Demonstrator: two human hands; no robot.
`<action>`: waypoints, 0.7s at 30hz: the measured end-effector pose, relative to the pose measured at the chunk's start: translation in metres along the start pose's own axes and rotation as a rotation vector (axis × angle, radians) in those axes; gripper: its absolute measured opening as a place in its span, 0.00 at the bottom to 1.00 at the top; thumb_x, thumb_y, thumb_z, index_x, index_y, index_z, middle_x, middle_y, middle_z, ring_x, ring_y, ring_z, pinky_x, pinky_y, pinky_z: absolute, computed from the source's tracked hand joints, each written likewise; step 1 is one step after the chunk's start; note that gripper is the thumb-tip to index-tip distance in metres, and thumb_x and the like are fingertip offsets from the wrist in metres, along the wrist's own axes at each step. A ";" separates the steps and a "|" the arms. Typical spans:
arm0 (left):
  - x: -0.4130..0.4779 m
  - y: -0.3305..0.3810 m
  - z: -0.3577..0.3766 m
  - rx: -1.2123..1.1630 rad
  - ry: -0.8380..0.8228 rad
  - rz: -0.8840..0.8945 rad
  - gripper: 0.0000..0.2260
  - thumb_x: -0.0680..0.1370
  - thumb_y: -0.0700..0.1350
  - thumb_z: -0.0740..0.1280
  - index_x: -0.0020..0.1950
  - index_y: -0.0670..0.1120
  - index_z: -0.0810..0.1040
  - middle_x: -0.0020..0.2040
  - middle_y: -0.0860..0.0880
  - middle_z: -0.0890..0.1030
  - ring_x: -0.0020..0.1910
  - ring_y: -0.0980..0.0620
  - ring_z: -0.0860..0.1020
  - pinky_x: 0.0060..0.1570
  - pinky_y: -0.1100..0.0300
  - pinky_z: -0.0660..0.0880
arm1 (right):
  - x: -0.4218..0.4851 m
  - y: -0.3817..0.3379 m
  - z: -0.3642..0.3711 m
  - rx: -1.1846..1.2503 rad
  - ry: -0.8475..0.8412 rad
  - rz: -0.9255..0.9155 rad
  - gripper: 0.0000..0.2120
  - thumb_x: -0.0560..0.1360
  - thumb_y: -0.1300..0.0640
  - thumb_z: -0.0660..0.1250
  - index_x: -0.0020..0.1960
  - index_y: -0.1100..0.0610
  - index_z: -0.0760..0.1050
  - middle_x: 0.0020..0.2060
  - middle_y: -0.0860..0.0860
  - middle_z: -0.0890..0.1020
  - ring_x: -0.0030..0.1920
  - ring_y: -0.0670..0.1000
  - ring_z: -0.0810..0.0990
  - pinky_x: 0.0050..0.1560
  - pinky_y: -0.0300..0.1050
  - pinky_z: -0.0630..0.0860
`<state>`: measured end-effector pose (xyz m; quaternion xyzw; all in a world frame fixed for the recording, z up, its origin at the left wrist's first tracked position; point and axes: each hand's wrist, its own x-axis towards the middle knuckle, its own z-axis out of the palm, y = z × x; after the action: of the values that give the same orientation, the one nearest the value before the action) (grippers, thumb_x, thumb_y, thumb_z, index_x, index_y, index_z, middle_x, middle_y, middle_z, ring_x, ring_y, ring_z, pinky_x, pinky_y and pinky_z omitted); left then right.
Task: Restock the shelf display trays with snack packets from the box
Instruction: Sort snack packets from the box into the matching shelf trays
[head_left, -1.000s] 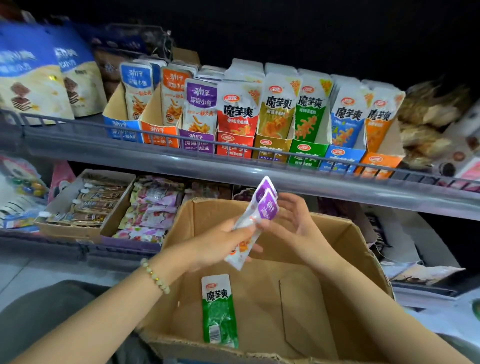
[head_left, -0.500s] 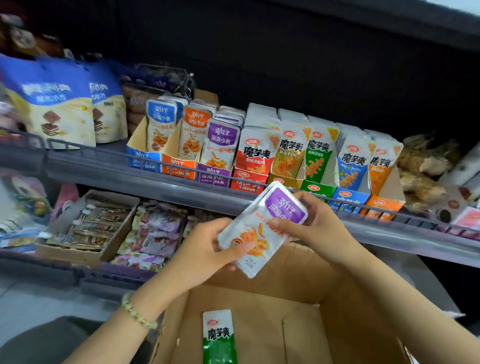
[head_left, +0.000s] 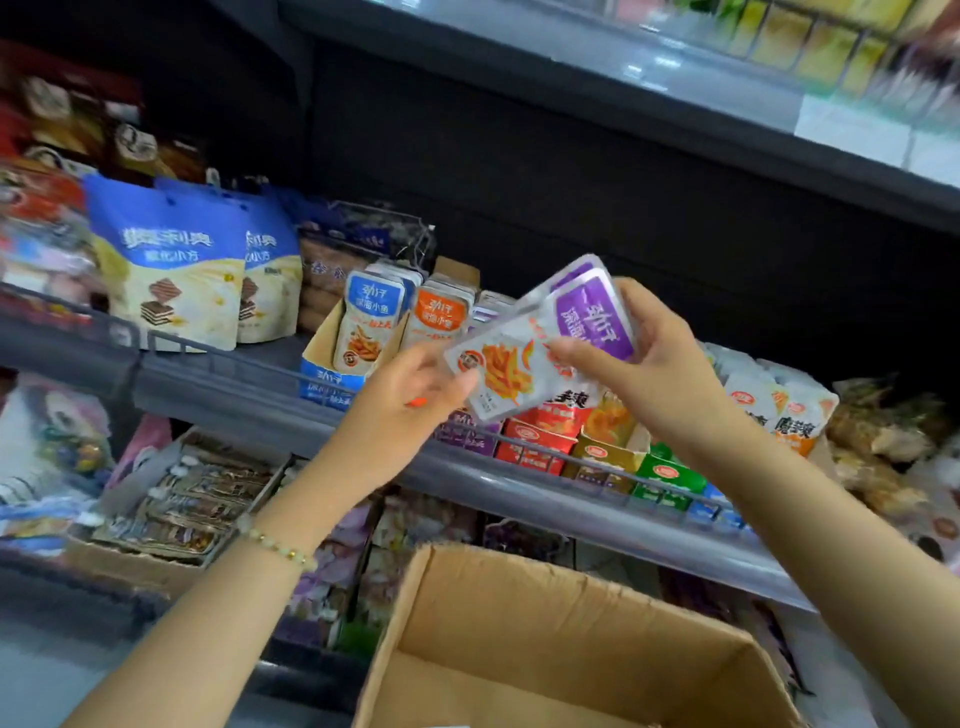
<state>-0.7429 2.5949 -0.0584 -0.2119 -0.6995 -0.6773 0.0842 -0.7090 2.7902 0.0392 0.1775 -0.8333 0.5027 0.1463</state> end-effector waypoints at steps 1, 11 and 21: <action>0.006 -0.004 -0.005 0.143 0.047 0.042 0.17 0.72 0.60 0.63 0.59 0.58 0.72 0.55 0.59 0.81 0.56 0.64 0.77 0.55 0.63 0.73 | 0.015 -0.007 -0.001 -0.045 0.016 -0.038 0.13 0.72 0.58 0.73 0.53 0.50 0.74 0.46 0.50 0.84 0.44 0.45 0.84 0.42 0.37 0.81; 0.010 -0.066 -0.018 0.947 -0.108 0.140 0.33 0.72 0.68 0.44 0.72 0.57 0.66 0.70 0.57 0.67 0.71 0.56 0.61 0.73 0.52 0.55 | 0.121 0.013 0.032 -0.784 -0.318 0.114 0.16 0.68 0.58 0.76 0.52 0.58 0.75 0.51 0.55 0.82 0.51 0.53 0.81 0.52 0.48 0.78; 0.014 -0.069 -0.018 0.930 -0.109 0.134 0.31 0.72 0.69 0.46 0.70 0.57 0.68 0.66 0.58 0.70 0.69 0.56 0.63 0.73 0.51 0.55 | 0.122 0.036 0.063 -1.317 -0.486 0.094 0.28 0.69 0.41 0.73 0.61 0.58 0.75 0.56 0.53 0.79 0.54 0.53 0.78 0.55 0.49 0.77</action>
<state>-0.7862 2.5803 -0.1144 -0.2314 -0.9168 -0.2732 0.1768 -0.8379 2.7310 0.0340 0.1232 -0.9802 -0.1546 0.0111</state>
